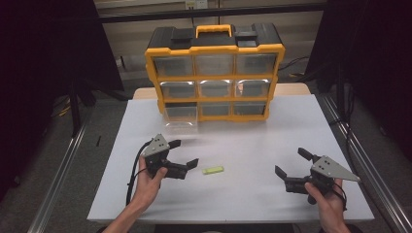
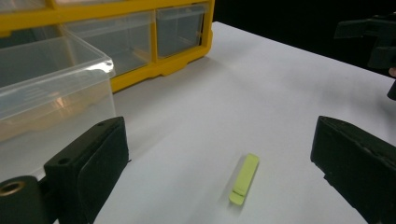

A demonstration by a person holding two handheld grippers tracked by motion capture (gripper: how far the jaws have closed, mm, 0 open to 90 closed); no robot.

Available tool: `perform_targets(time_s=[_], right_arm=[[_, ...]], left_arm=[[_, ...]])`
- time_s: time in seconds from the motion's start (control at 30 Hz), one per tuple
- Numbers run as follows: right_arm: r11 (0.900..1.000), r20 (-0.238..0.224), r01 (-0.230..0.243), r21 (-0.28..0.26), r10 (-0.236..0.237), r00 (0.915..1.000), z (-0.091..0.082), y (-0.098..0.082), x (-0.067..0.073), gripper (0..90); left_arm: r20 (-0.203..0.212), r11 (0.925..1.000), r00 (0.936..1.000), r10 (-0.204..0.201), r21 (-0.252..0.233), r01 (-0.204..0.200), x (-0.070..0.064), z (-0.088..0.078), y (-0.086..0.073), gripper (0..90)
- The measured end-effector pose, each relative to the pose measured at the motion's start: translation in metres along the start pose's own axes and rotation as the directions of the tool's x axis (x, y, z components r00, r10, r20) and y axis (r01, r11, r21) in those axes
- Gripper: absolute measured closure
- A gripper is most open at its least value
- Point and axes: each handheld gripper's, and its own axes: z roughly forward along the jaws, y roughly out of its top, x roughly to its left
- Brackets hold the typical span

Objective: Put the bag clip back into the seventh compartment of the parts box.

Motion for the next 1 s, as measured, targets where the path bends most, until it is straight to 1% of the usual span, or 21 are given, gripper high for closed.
perform_targets(time_s=[0.03,0.1,0.17,0.2,0.27,0.33,0.37,0.43,0.5,0.53,0.57,0.63,0.73,0.77,0.8,0.83,0.87,0.9,0.93,0.97,1.0], right_arm=[[1.0,-0.001,-0.002,0.001,0.002,1.0,0.0,0.0,0.0,0.5],[1.0,0.001,-0.002,-0.001,0.002,1.0,0.001,0.0,0.0,0.5],[1.0,0.0,0.0,0.001,0.0,1.0,0.001,0.0,0.0,0.4],[1.0,-0.003,0.0,0.003,0.0,1.0,0.001,0.0,0.0,0.4],[1.0,-0.002,-0.002,0.0,0.002,1.0,0.001,0.0,0.0,0.4],[1.0,-0.004,-0.001,0.001,0.001,1.0,0.001,0.0,0.0,0.4],[1.0,-0.008,0.0,0.002,0.0,1.0,0.001,0.0,0.0,0.4],[1.0,-0.012,0.003,0.003,-0.003,0.9999,0.002,0.0,0.0,0.5],[1.0,-0.012,0.002,0.003,-0.002,0.9999,0.002,0.0,0.0,0.4],[1.0,-0.011,0.002,0.004,-0.002,0.9999,0.002,0.0,0.0,0.5],[1.0,-0.011,0.003,0.005,-0.003,0.9999,0.001,0.0,0.0,0.4],[1.0,-0.01,0.004,0.01,-0.004,0.9999,0.001,0.0,0.0,0.4],[1.0,-0.009,0.008,0.011,-0.008,0.9999,0.001,0.0,0.0,0.4],[1.0,-0.008,0.009,0.01,-0.009,0.9999,0.001,0.0,0.0,0.4],[1.0,-0.007,0.009,0.008,-0.009,0.9999,0.001,0.0,0.0,0.5],[1.0,-0.007,0.009,0.008,-0.009,0.9999,0.001,0.0,0.0,0.5],[1.0,-0.006,0.009,0.008,-0.009,0.9999,0.001,0.0,0.0,0.4],[1.0,-0.006,0.009,0.008,-0.009,0.9999,0.001,0.0,0.0,0.4],[1.0,-0.009,0.007,0.012,-0.007,0.9999,0.001,0.0,0.001,0.4],[1.0,-0.012,0.007,0.013,-0.007,0.9999,0.001,0.0,0.001,0.4],[1.0,-0.018,0.006,0.013,-0.006,0.9998,0.001,0.0,0.0,0.4]], left_arm=[[-0.008,0.9998,0.9999,0.008,0.016,-0.008,-0.001,0.003,0.001,4.2],[0.012,0.9995,0.9999,0.011,0.03,-0.012,-0.001,0.008,0.003,4.4],[0.016,0.9983,0.9994,0.03,0.049,-0.031,-0.002,0.012,0.005,4.4],[0.039,0.9985,0.9989,0.028,0.046,-0.03,-0.002,0.015,0.006,4.4],[0.035,0.9966,0.9988,0.034,0.074,-0.037,-0.003,0.02,0.008,4.4],[0.052,0.9954,0.9979,0.039,0.086,-0.043,-0.003,0.023,0.01,4.4],[0.076,0.9944,0.9968,0.024,0.101,-0.032,-0.003,0.029,0.012,4.3],[0.091,0.9909,0.9949,0.042,0.124,-0.054,-0.003,0.034,0.014,4.3],[0.092,0.9817,0.9933,0.071,0.17,-0.085,-0.003,0.04,0.016,4.3],[0.09,0.9804,0.9929,0.079,0.174,-0.093,-0.004,0.043,0.016,4.2],[0.09,0.9804,0.9929,0.079,0.174,-0.093,-0.004,0.043,0.016,4.0],[0.112,0.9754,0.9905,0.081,0.196,-0.101,-0.005,0.051,0.017,3.5],[0.113,0.9716,0.9913,0.068,0.218,-0.092,-0.006,0.055,0.017,3.5],[0.119,0.9595,0.9895,0.081,0.259,-0.11,-0.007,0.058,0.019,3.4],[0.147,0.9423,0.9866,0.071,0.314,-0.115,-0.007,0.063,0.019,3.4],[0.147,0.9423,0.9866,0.071,0.314,-0.115,-0.007,0.063,0.019,3.6],[0.191,0.9281,0.9807,0.043,0.356,-0.109,-0.007,0.068,0.02,4.3],[0.191,0.9281,0.9807,0.043,0.356,-0.109,-0.007,0.068,0.02,4.4],[0.199,0.913,0.9786,0.055,0.387,-0.129,-0.007,0.071,0.021,4.4],[0.204,0.8851,0.9749,0.089,0.433,-0.171,-0.008,0.074,0.022,4.7],[0.204,0.8851,0.9749,0.089,0.433,-0.171,-0.008,0.074,0.022,4.9]])
